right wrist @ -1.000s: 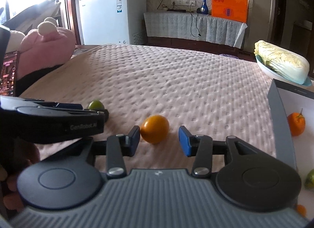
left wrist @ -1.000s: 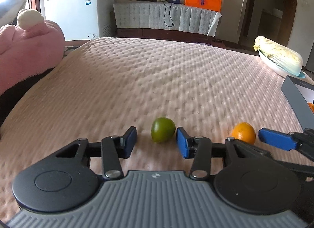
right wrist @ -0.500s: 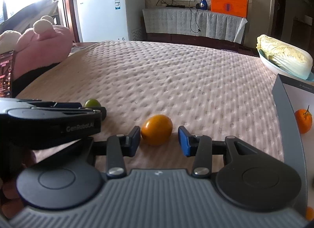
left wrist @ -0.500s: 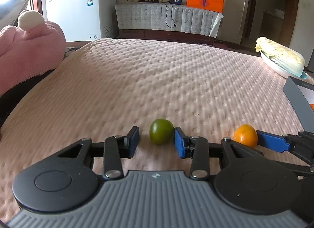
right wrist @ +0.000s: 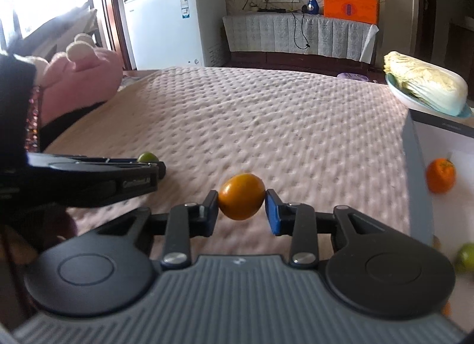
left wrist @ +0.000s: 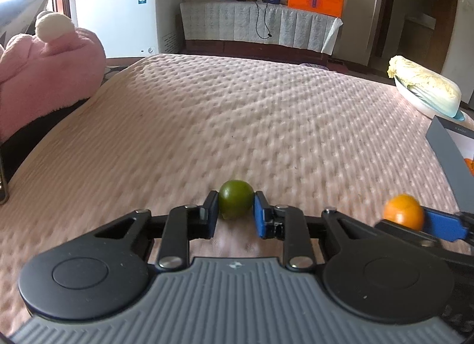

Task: Organize fruits
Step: 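Carry the yellow-orange fruit in the right tool over the box while the left tool carries the lime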

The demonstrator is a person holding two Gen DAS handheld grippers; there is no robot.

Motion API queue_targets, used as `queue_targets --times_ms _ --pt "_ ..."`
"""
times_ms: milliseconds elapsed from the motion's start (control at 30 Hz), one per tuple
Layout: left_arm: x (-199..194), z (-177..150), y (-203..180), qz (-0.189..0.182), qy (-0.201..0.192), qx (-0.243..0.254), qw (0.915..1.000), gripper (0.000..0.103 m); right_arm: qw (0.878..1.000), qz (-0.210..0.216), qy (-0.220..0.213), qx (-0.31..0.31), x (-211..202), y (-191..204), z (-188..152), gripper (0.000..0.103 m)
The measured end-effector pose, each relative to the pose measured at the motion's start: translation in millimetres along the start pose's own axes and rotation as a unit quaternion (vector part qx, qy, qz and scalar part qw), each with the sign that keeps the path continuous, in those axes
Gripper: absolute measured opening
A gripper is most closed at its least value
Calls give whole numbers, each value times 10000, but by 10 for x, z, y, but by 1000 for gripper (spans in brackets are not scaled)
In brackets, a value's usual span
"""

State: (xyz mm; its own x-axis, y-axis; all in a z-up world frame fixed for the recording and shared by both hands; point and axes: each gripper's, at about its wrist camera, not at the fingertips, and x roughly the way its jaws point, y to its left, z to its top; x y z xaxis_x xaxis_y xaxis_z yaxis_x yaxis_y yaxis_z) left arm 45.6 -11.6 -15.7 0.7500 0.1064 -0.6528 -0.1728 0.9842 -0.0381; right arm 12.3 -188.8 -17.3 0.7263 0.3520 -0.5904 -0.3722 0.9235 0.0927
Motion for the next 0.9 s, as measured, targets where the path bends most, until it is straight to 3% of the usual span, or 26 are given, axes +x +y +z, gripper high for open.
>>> queue_targets --times_ms 400,900 --pt "-457 -156 -254 36 -107 135 9998 29 9998 -134 -120 0 -600 -214 -141 37" --pt "-509 -187 -179 158 -70 13 9998 29 9999 -23 -69 -104 -696 -178 -226 37"
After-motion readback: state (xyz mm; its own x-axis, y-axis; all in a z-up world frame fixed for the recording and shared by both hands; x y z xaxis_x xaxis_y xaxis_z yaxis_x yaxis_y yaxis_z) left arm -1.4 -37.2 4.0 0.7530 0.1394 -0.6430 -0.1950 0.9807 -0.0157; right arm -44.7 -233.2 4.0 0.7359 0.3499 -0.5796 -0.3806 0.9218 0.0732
